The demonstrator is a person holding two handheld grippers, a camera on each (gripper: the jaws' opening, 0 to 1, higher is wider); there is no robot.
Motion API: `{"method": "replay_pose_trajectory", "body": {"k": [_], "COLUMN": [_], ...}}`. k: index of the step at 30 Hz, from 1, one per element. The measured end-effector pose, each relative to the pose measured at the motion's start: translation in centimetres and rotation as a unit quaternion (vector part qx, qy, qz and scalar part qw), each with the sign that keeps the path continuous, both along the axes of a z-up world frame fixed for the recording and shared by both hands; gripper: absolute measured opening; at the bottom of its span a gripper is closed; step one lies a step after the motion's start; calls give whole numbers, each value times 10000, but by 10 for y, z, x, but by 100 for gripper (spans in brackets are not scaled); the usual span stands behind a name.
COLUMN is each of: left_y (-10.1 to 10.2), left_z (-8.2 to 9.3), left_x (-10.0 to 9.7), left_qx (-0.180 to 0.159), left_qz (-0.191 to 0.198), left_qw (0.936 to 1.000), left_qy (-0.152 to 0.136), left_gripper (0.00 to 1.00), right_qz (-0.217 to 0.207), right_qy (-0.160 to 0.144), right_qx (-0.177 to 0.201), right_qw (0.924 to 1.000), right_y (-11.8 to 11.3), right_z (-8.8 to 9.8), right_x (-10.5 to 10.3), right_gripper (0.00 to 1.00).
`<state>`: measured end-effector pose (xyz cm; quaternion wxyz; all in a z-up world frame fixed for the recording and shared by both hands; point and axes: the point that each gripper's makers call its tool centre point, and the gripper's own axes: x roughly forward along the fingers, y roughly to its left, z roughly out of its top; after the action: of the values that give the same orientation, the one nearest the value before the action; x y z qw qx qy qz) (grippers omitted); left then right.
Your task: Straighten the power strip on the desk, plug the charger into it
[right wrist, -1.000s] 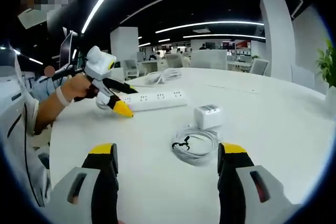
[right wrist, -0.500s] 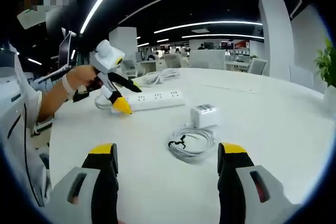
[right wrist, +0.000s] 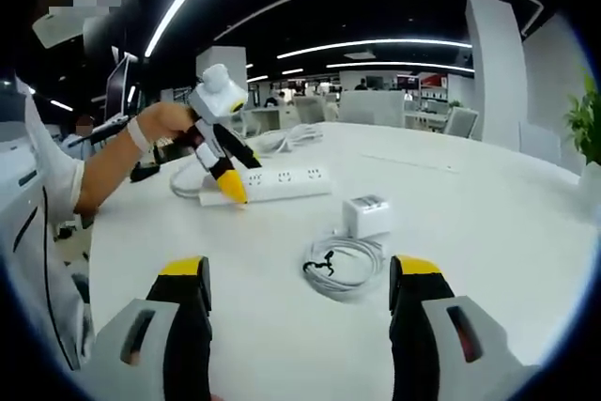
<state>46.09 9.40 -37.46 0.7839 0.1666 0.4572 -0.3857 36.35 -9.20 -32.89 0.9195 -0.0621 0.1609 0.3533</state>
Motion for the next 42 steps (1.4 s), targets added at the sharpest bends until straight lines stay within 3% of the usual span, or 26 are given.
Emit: {"method": "replay_pose_trajectory", "body": {"k": [3, 7, 14, 23, 29, 33, 36, 38, 42], "left_y": [-4, -5, -4, 0, 7, 9, 11, 13, 13], "left_z": [-1, -1, -2, -3, -1, -3, -4, -3, -3], "left_x": [-1, 4, 1, -8, -15, -18, -18, -19, -20], "left_qx": [272, 454, 538, 511, 557, 715, 686, 649, 661], "left_qz": [-246, -239, -259, -244, -303, -466, -367, -380, -445], "left_qw": [9992, 9982, 9975, 9977, 9972, 9957, 9959, 9962, 9957], "left_qy": [163, 306, 375, 367, 394, 357, 457, 442, 464], "left_gripper": [73, 71, 71, 71, 70, 72, 71, 71, 72], "right_qz": [20, 38, 77, 487, 823, 1244, 1413, 1442, 1632], "right_qy": [-46, -76, -10, -200, -364, -578, -342, -379, -513], "right_qx": [-32, -79, -95, -686, -1164, -1546, -1361, -1384, -1748], "right_qw": [10000, 9999, 9999, 9963, 9891, 9784, 9800, 9791, 9696], "right_y": [3, 7, 12, 28, 34, 41, 46, 47, 47], "right_z": [5, 9, 12, 22, 23, 27, 37, 42, 45], "right_x": [1, 1, 2, 18, 34, 46, 56, 64, 77], "right_gripper": [77, 77, 76, 77, 77, 78, 75, 76, 78]}}
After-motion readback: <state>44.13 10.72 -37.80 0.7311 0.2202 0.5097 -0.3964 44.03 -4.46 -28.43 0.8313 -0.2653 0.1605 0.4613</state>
